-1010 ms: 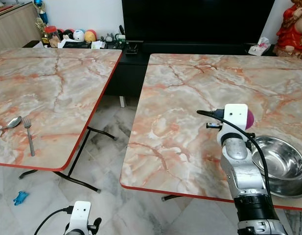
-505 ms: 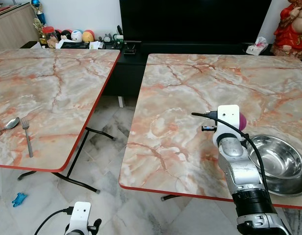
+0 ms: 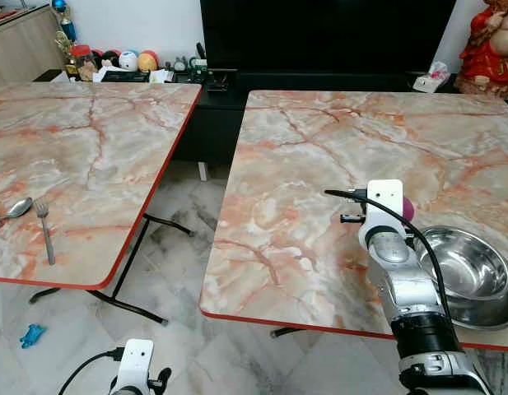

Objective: Setting the table

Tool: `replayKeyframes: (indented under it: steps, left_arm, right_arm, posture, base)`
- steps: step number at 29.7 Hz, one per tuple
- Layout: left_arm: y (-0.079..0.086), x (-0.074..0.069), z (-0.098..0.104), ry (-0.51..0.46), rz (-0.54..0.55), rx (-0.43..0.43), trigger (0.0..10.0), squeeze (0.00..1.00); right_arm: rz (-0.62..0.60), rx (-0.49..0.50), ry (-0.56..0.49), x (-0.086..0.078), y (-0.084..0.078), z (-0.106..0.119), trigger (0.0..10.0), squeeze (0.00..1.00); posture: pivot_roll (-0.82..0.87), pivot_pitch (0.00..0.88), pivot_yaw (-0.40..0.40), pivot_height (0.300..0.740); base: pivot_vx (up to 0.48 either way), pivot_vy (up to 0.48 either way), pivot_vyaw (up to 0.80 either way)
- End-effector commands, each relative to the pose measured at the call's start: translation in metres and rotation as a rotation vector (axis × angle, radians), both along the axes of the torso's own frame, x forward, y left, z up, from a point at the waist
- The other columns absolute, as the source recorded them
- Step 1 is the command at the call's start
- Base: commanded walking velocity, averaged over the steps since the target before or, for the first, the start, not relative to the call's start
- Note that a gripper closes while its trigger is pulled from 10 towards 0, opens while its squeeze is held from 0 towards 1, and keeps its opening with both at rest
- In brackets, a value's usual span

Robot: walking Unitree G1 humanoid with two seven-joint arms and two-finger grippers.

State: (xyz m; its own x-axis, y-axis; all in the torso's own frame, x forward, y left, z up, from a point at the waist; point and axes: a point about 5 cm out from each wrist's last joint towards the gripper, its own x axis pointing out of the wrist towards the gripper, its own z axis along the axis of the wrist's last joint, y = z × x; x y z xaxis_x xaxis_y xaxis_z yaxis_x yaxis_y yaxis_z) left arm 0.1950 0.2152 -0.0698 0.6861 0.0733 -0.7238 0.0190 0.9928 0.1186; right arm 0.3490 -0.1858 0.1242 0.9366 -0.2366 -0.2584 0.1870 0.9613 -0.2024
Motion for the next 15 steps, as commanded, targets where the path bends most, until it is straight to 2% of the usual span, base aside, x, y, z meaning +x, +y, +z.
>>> replayKeyframes:
  steps: [1, 14, 15]
  left_arm:
    - [0.0011, -0.0037, -0.0021, 0.018, 0.005, -0.003, 10.0, 0.0]
    - [0.0008, -0.0037, -0.0021, 0.017, 0.004, -0.001, 10.0, 0.0]
    - [0.0008, -0.0038, -0.0022, 0.017, 0.004, -0.001, 10.0, 0.0]
  right_arm:
    - [0.005, 0.018, -0.018, 0.0032, 0.0028, 0.0046, 10.0, 0.0]
    - [0.017, 0.037, -0.029, 0.0042, 0.0059, 0.0042, 10.0, 0.0]
    - [0.021, 0.038, -0.029, 0.0044, 0.0065, 0.0046, 10.0, 0.32]
  posture:
    - [0.05, 0.007, 0.033, 0.74]
    - [0.05, 0.006, 0.032, 0.74]
    - [0.05, 0.006, 0.032, 0.74]
  base:
    - [0.0, 0.0, 0.0]
    - [0.0, 0.0, 0.0]
    - [0.0, 0.0, 0.0]
